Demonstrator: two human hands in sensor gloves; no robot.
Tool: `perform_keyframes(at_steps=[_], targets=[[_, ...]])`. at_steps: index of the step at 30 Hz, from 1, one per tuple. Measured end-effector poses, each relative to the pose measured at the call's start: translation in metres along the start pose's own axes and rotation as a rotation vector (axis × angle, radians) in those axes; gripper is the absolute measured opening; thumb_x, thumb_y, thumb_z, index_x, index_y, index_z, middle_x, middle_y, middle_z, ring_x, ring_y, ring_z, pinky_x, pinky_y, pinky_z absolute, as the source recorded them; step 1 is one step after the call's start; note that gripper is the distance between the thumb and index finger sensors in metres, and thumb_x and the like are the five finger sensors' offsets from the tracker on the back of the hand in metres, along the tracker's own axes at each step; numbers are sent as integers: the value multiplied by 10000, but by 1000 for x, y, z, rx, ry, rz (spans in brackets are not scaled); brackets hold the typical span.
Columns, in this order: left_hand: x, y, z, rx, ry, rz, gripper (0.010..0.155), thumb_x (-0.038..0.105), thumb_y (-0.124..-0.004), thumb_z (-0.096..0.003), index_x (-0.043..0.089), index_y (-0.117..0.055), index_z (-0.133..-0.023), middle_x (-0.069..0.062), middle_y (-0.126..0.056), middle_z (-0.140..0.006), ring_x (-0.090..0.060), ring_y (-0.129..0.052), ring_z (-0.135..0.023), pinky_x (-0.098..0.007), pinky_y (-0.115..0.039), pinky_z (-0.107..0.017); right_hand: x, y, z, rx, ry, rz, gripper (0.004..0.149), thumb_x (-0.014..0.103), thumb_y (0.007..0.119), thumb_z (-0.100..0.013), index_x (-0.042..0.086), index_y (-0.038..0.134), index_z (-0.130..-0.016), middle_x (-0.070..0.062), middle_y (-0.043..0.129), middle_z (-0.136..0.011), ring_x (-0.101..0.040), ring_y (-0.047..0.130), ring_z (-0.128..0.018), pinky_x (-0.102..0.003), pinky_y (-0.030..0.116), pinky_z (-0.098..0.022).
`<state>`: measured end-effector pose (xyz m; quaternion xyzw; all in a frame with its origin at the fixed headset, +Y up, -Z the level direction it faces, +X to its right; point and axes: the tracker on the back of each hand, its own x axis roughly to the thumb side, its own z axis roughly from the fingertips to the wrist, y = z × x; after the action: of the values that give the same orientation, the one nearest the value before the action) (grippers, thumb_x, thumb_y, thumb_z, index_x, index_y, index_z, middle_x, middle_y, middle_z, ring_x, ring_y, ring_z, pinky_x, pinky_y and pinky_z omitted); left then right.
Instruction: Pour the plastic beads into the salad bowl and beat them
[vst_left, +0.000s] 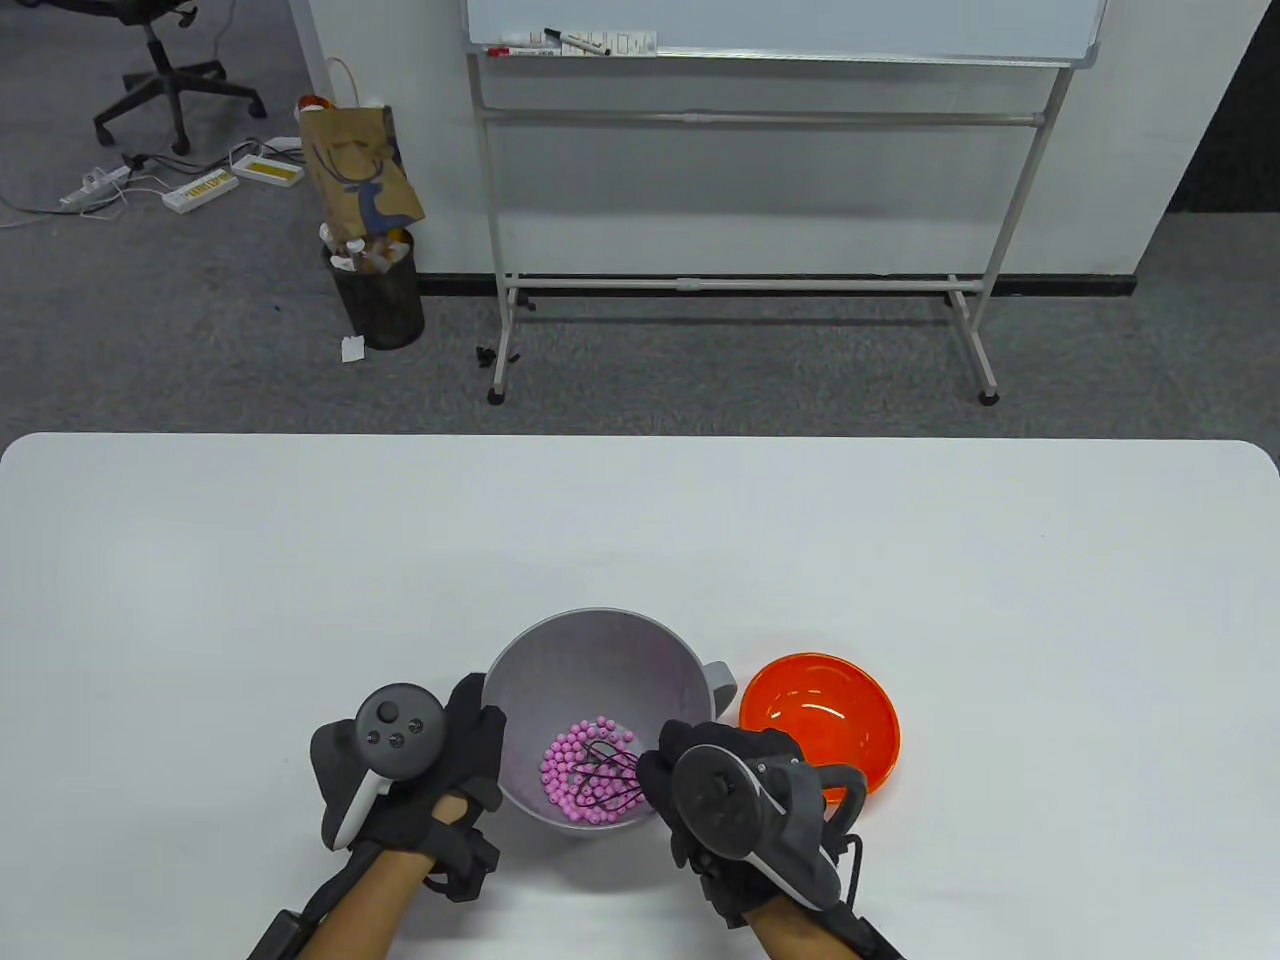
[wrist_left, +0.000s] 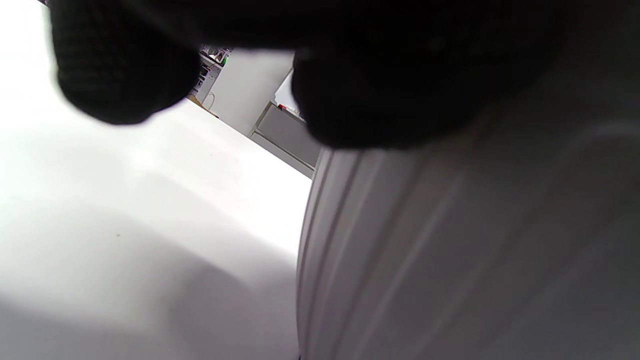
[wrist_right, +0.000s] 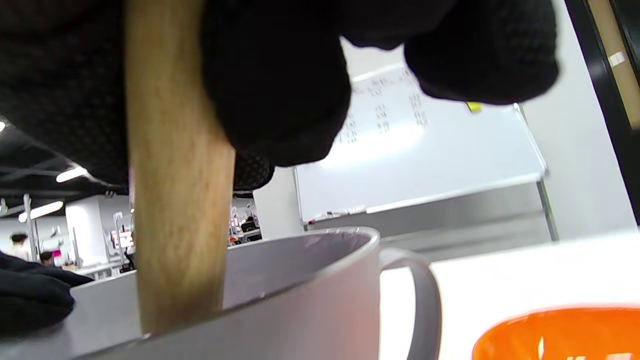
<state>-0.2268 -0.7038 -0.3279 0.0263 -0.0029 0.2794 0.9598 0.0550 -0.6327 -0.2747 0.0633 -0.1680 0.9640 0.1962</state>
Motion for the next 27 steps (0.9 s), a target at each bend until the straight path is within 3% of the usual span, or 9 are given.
perform_keyframes(at_steps=[6, 15, 19, 23, 27], targets=[[0, 0, 0, -2, -2, 4, 561, 438, -685, -492, 91, -735, -930, 129, -1022, -191, -34, -941, 6, -371, -924, -314, -12, 16, -5, -75, 70, -29, 408, 533, 1001, -336, 216, 1009, -592, -27, 1042, -294, -141, 861, 9, -363, 860, -275], [-1, -1, 0, -2, -3, 12, 564, 441, -678, -494, 92, -728, -935, 129, -1022, -194, -36, -941, 3, -373, -923, -315, -2, 9, 3, -217, 4, 210, 421, 537, 1000, -327, 211, 1008, -594, -29, 1045, -294, -148, 864, 7, -367, 860, -281], [-1, -1, 0, -3, -2, 11, 565, 441, -676, -494, 92, -727, -935, 129, -1022, -195, -37, -942, 3, -373, -922, -316, 3, 1, 5, -205, -9, 257, 410, 529, 1003, -328, 207, 1018, -581, -34, 1046, -281, -152, 859, 15, -369, 860, -274], [-1, -1, 0, -3, -1, 12, 565, 442, -675, -495, 93, -726, -936, 130, -1021, -194, -36, -942, 3, -374, -922, -316, 12, -4, 7, -125, -28, 262, 401, 522, 1007, -330, 203, 1020, -572, -40, 1042, -266, -150, 852, 25, -369, 860, -261], [-1, -2, 0, -2, 1, 11, 564, 442, -675, -495, 92, -727, -935, 129, -1021, -194, -37, -942, 4, -374, -923, -315, 11, -8, 5, -9, -1, 111, 398, 511, 1011, -332, 193, 1018, -571, -45, 1032, -262, -146, 847, 25, -365, 859, -261]])
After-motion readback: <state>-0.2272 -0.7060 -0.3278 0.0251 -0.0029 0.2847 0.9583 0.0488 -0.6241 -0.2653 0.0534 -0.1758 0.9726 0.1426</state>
